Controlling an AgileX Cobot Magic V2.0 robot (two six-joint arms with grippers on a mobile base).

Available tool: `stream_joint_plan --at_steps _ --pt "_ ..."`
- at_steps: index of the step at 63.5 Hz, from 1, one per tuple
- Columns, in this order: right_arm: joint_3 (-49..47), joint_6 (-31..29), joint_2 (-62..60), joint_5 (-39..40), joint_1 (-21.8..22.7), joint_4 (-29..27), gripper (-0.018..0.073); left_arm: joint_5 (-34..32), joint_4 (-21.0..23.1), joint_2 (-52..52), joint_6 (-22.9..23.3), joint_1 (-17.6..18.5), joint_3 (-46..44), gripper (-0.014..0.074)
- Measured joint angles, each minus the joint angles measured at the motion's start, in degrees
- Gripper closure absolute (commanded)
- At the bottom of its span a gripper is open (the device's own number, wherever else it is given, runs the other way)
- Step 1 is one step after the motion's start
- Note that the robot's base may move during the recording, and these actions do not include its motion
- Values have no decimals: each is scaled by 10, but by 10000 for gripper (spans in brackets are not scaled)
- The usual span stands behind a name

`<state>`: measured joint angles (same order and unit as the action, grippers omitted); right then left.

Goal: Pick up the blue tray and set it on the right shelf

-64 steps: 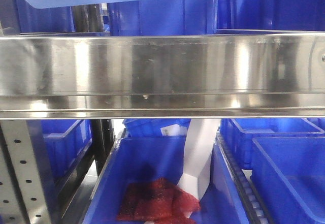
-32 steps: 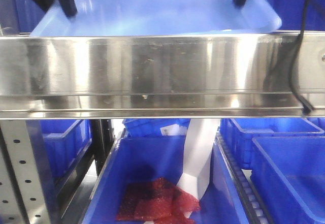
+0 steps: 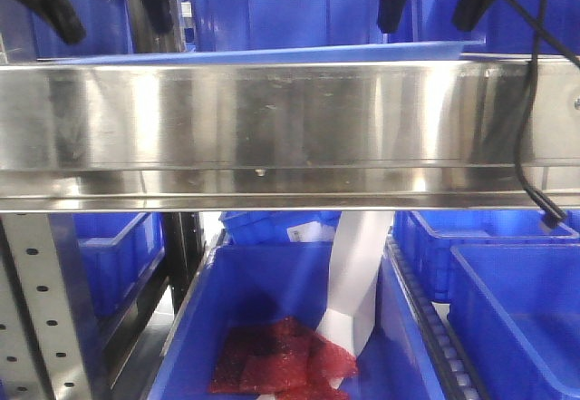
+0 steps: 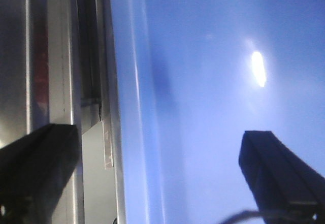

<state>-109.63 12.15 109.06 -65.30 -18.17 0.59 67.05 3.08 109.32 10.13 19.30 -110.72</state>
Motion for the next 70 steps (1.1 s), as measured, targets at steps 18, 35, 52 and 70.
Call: stream_joint_plan --at_steps 18,35,52,70 --pt "11 -2 -95 -7 0 0 315 37 0 -72 -30 0 -11 235" --pt "118 -14 -249 33 0 2 491 -51 -2 -242 -47 0 158 561" --pt "351 -14 -420 171 0 32 491 -231 -4 -444 -50 0 422 645" --pt "656 -14 -617 359 0 65 491 -400 -5 -641 -52 0 685 645"
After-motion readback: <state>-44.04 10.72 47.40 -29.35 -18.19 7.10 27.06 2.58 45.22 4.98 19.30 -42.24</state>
